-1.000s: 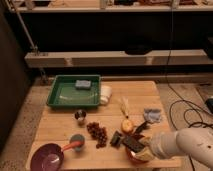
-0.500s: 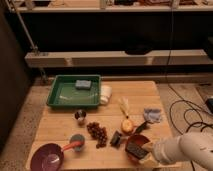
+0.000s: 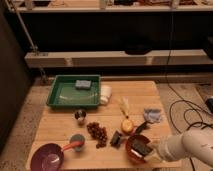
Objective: Wipe red bowl with eraser
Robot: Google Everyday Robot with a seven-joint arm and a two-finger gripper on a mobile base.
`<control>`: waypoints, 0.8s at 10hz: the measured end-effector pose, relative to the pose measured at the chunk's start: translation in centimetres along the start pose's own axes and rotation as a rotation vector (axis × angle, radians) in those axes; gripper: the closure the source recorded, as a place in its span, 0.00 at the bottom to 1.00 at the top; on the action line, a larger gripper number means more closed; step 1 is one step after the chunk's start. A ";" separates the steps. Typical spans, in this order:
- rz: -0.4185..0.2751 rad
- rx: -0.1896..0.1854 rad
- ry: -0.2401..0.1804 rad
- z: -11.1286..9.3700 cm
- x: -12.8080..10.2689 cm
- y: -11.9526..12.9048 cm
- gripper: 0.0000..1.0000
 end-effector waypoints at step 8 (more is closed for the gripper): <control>0.061 0.041 0.026 2.3 -0.5 -5.2 1.00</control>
